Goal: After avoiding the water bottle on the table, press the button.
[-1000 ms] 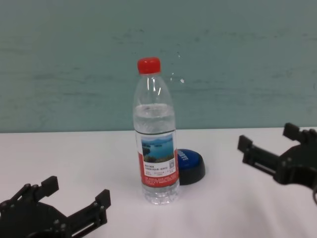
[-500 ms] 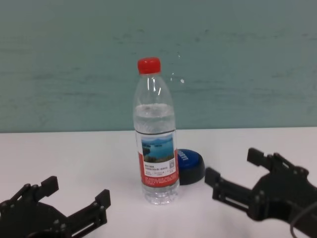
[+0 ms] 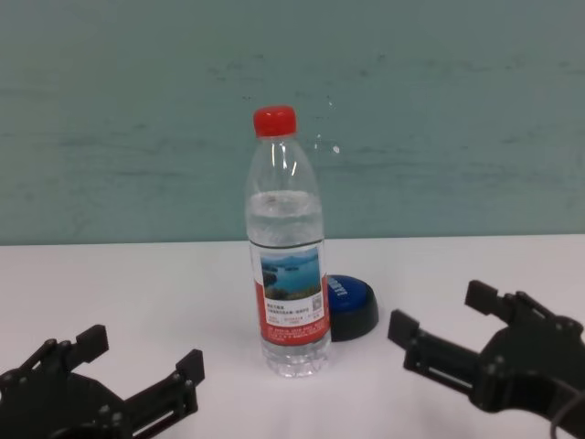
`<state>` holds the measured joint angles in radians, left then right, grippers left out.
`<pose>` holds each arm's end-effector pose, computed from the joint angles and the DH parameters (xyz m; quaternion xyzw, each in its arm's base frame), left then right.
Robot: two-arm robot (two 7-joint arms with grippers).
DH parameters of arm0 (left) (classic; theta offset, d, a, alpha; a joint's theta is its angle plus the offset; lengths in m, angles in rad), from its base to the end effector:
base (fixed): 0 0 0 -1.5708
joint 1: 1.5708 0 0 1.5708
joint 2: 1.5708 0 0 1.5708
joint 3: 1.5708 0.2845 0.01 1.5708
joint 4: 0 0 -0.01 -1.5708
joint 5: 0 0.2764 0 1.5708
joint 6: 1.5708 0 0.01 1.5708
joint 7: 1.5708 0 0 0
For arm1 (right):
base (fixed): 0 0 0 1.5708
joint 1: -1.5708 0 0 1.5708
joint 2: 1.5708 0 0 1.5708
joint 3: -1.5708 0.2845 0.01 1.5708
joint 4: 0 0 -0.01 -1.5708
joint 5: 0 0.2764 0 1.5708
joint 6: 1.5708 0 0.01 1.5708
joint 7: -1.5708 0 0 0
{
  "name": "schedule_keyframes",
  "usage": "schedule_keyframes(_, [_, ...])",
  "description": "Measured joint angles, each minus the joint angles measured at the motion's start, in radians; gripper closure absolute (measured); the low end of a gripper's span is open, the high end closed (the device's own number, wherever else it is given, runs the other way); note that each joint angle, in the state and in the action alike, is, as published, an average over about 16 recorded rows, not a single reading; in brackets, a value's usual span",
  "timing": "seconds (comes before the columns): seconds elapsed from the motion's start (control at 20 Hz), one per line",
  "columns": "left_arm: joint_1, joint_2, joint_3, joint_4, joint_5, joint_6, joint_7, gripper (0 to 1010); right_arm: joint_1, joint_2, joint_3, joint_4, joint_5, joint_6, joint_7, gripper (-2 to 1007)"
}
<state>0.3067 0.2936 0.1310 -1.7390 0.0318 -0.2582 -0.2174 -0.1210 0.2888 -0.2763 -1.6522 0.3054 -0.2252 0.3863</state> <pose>0.2033 0.0338 -0.3210 0.0683 -0.1200 0.5255 0.8395 0.2488 0.0001 -0.3131 0.0596 -0.0199 -0.4365 0.8975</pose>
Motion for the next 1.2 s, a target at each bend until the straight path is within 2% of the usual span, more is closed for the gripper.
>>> schedule_keyframes(0.5, [0.0,0.0,0.0,0.0,0.0,0.0,0.0,10,0.003,0.004,0.011,0.002,0.074,0.011,0.005,1])
schedule_keyframes(1.2, [0.0,0.0,0.0,0.0,0.0,0.0,0.0,10,0.005,0.006,0.009,0.003,0.08,0.014,-0.003,1])
